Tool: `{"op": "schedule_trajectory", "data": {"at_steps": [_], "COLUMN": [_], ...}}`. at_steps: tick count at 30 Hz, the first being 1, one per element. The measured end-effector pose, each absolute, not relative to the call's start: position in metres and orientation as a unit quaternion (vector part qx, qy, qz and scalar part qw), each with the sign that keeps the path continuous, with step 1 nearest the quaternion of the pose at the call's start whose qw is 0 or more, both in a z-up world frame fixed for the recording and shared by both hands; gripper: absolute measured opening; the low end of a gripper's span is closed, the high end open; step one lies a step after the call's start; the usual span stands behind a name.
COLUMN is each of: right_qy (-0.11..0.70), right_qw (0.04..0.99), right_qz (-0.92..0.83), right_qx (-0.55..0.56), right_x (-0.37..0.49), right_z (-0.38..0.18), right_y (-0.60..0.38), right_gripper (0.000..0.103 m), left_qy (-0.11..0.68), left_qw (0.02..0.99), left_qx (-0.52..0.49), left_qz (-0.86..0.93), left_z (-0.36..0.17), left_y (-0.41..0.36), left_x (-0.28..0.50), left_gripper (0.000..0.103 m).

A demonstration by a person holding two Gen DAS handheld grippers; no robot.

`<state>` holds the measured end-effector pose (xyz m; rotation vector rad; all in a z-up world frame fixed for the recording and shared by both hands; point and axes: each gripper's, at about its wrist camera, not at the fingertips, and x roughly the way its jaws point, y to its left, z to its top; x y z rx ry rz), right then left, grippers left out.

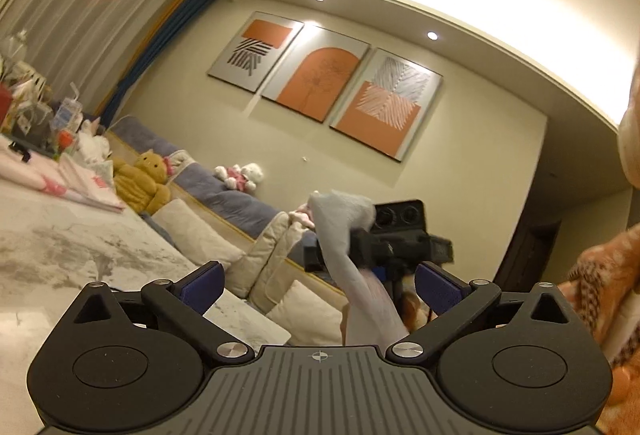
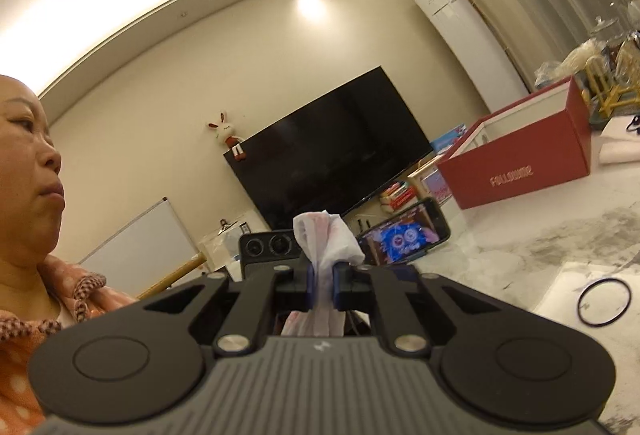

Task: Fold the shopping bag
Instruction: 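Regrasp the bag with the left gripper while the right gripper wraps the band again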

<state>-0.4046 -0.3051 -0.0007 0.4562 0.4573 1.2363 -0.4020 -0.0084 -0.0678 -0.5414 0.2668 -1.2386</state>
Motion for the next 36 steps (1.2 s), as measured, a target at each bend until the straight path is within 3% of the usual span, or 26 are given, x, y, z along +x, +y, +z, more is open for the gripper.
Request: {"op": "schedule_trajectory", "data": {"at_steps": [1, 3, 4, 5, 11, 13, 15, 17, 21, 24, 31, 32, 33, 35, 36], "right_qy": [0.211, 0.210, 0.215, 0.221, 0.227, 0.227, 0.209, 0.189, 0.248, 0.300, 0.368, 0.368, 0.365, 0.372, 0.376], "right_qw": [0.768, 0.781, 0.781, 0.775, 0.747, 0.747, 0.761, 0.784, 0.885, 0.898, 0.867, 0.866, 0.865, 0.863, 0.862], "right_qz": [0.569, 0.547, 0.538, 0.535, 0.550, 0.549, 0.534, 0.504, 0.364, 0.322, 0.329, 0.328, 0.323, 0.315, 0.313], "right_qx": [0.204, 0.215, 0.232, 0.253, 0.297, 0.299, 0.302, 0.310, 0.152, 0.006, -0.070, -0.089, -0.118, -0.137, -0.133], "right_x": [-0.405, -0.404, -0.399, -0.393, -0.383, -0.381, -0.382, -0.379, -0.363, -0.349, -0.297, -0.296, -0.297, -0.300, -0.301], "right_z": [-0.001, -0.002, -0.005, -0.010, -0.022, -0.021, -0.020, -0.019, -0.019, -0.034, -0.060, -0.059, -0.057, -0.055, -0.054], "right_y": [-0.302, -0.304, -0.308, -0.312, -0.311, -0.311, -0.319, -0.335, -0.335, -0.306, -0.263, -0.258, -0.253, -0.248, -0.248], "right_gripper": [0.008, 0.009, 0.008, 0.009, 0.012, 0.018, 0.040, 0.048, 0.046, 0.045, 0.042, 0.035, 0.020, 0.001, 0.001], "left_qy": [0.129, 0.136, 0.138, 0.139, 0.134, 0.133, 0.136, 0.143, 0.154, 0.154, 0.156, 0.155, 0.154, 0.152, 0.152], "left_qw": [0.766, 0.750, 0.752, 0.754, 0.748, 0.753, 0.766, 0.782, 0.818, 0.824, 0.835, 0.838, 0.841, 0.846, 0.850], "left_qx": [-0.263, -0.285, -0.280, -0.273, -0.279, -0.276, -0.275, -0.278, -0.257, -0.264, -0.252, -0.249, -0.246, -0.240, -0.236], "left_qz": [-0.573, -0.581, -0.580, -0.581, -0.587, -0.582, -0.566, -0.539, -0.491, -0.477, -0.463, -0.460, -0.457, -0.450, -0.447], "left_z": [-0.071, -0.077, -0.079, -0.080, -0.087, -0.089, -0.090, -0.095, -0.098, -0.100, -0.102, -0.101, -0.100, -0.098, -0.098], "left_y": [-0.009, -0.010, -0.012, -0.015, -0.019, -0.017, -0.011, 0.000, 0.011, 0.016, 0.020, 0.021, 0.022, 0.024, 0.024], "left_x": [-0.398, -0.392, -0.392, -0.393, -0.395, -0.396, -0.397, -0.396, -0.398, -0.397, -0.397, -0.397, -0.397, -0.397, -0.396], "left_gripper": [0.076, 0.023, 0.023, 0.014, 0.007, 0.006, 0.005, 0.005, 0.005, 0.005, 0.005, 0.005, 0.005, 0.005, 0.005]}}
